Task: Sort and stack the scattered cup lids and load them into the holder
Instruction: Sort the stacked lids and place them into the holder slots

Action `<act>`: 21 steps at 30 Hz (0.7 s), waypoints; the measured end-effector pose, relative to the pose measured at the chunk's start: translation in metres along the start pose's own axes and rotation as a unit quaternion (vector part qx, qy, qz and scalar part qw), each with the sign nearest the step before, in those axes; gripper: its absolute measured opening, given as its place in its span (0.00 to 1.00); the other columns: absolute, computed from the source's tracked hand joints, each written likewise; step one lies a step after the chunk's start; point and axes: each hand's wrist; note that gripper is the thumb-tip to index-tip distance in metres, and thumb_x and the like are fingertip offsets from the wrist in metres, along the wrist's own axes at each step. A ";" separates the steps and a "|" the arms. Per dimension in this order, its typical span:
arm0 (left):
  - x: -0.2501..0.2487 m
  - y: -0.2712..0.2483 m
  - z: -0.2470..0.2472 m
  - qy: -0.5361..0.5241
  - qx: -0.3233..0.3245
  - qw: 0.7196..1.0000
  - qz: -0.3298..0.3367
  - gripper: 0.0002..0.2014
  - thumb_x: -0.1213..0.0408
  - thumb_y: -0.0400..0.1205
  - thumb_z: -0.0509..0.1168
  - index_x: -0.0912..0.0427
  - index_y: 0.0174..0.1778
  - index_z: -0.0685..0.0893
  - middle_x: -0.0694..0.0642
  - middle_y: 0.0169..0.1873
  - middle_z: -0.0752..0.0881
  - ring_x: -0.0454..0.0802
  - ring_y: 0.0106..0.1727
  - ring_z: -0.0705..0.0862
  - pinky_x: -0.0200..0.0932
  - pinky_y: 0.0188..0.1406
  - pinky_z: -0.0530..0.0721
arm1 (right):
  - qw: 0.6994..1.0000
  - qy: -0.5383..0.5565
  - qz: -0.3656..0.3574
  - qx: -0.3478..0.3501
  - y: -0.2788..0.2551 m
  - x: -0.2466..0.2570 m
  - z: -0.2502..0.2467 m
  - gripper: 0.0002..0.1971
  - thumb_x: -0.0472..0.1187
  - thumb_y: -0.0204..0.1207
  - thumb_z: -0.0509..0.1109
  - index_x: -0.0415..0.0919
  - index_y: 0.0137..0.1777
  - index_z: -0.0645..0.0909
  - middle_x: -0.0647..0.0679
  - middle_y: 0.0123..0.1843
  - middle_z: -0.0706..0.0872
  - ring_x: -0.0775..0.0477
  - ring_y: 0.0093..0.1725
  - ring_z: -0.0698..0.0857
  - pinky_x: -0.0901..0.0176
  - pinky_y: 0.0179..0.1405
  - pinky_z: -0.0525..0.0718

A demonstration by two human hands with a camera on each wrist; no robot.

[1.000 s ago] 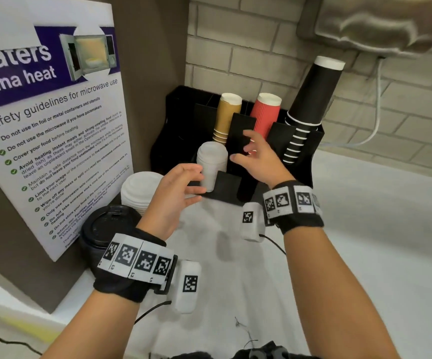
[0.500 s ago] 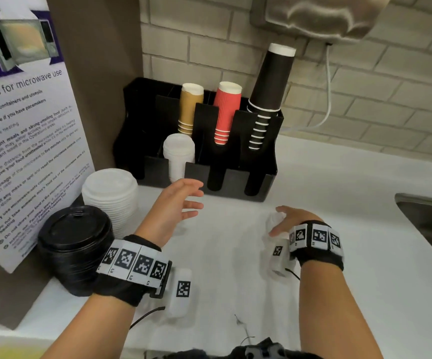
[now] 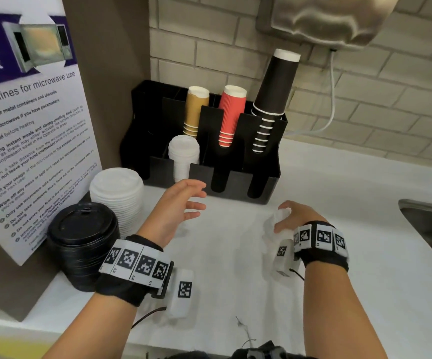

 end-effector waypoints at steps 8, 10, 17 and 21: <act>0.009 -0.004 0.011 0.101 0.144 0.982 0.065 0.42 0.55 0.69 0.78 0.26 0.75 0.65 0.38 0.74 0.71 0.40 0.69 0.78 0.34 0.59 0.81 | 0.935 0.214 -0.269 0.090 -0.046 0.072 0.003 0.26 0.52 0.65 0.79 0.71 0.61 0.76 0.50 0.58 0.86 0.61 0.50 0.85 0.71 0.39 0.80; 0.011 -0.002 0.015 0.081 0.147 0.981 0.099 0.45 0.55 0.67 0.78 0.27 0.77 0.63 0.39 0.77 0.69 0.38 0.74 0.74 0.28 0.60 0.79 | 0.916 0.240 -0.302 0.112 -0.052 0.085 0.011 0.28 0.49 0.66 0.77 0.64 0.66 0.75 0.47 0.58 0.87 0.53 0.55 0.86 0.62 0.47 0.81; 0.011 0.002 0.008 0.075 0.102 0.981 0.148 0.43 0.53 0.67 0.79 0.32 0.78 0.67 0.42 0.75 0.74 0.36 0.70 0.78 0.47 0.70 0.80 | 0.881 0.311 -0.324 0.150 -0.052 0.092 0.016 0.32 0.46 0.69 0.77 0.54 0.74 0.74 0.43 0.65 0.84 0.43 0.65 0.84 0.37 0.66 0.81; 0.009 0.003 0.004 0.078 0.098 0.981 0.150 0.43 0.53 0.67 0.79 0.31 0.77 0.68 0.45 0.75 0.74 0.42 0.68 0.81 0.53 0.69 0.81 | 0.877 0.321 -0.327 0.147 -0.050 0.095 0.016 0.32 0.47 0.68 0.77 0.54 0.73 0.75 0.43 0.64 0.85 0.44 0.64 0.85 0.36 0.65 0.82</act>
Point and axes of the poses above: each hand's wrist, its own y-axis towards the middle knuckle, its own z-axis out of the palm, x = y × z
